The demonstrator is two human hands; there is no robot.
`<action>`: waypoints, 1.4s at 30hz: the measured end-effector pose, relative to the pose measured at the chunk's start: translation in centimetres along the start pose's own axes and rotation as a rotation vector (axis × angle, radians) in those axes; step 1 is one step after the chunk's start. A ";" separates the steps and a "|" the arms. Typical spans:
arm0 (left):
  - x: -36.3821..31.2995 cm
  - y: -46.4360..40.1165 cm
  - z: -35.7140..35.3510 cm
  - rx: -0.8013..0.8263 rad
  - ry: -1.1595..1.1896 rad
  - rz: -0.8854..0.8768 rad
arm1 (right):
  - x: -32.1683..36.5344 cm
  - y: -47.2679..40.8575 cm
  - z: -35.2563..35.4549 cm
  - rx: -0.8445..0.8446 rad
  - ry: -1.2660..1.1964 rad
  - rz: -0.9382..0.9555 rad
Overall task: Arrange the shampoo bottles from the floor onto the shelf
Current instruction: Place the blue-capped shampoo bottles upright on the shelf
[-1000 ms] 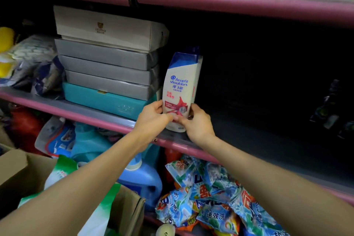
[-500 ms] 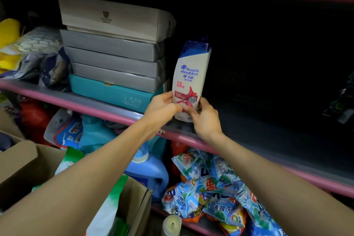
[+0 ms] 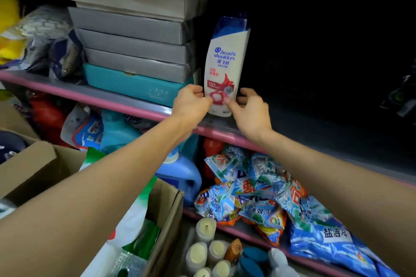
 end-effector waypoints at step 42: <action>35.1 29.8 4.5 0.602 -1.099 0.089 | -30.3 39.2 2.3 0.917 0.975 0.038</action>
Point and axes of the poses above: each hand's wrist, its own y-axis away from the middle knuckle, its own z-axis out of the back of the hand, x = y × z, the point moved 10 cm from there along -y, towards the middle knuckle, and after that the axes turned 13 degrees about -x, right-handed, at the moved point
